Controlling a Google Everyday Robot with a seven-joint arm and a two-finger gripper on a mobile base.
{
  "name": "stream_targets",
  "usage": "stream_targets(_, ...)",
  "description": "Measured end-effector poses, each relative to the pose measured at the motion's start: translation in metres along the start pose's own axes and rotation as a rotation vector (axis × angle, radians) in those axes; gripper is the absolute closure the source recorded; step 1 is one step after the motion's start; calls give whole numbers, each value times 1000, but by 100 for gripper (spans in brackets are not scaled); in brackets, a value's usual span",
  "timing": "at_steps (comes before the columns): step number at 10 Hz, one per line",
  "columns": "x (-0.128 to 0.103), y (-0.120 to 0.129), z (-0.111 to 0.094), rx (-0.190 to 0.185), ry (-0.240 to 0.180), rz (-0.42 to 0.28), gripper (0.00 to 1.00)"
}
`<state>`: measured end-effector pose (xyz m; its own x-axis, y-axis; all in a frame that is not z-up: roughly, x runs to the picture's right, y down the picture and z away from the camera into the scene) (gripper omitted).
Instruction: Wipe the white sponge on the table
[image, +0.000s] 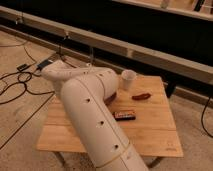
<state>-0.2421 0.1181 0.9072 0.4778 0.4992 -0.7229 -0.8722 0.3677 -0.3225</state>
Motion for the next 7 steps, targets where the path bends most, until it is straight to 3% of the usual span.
stream_targets(4, 12, 43, 7, -76, 13, -66, 100)
stream_targets(7, 37, 46, 15, -96, 40, -80, 100)
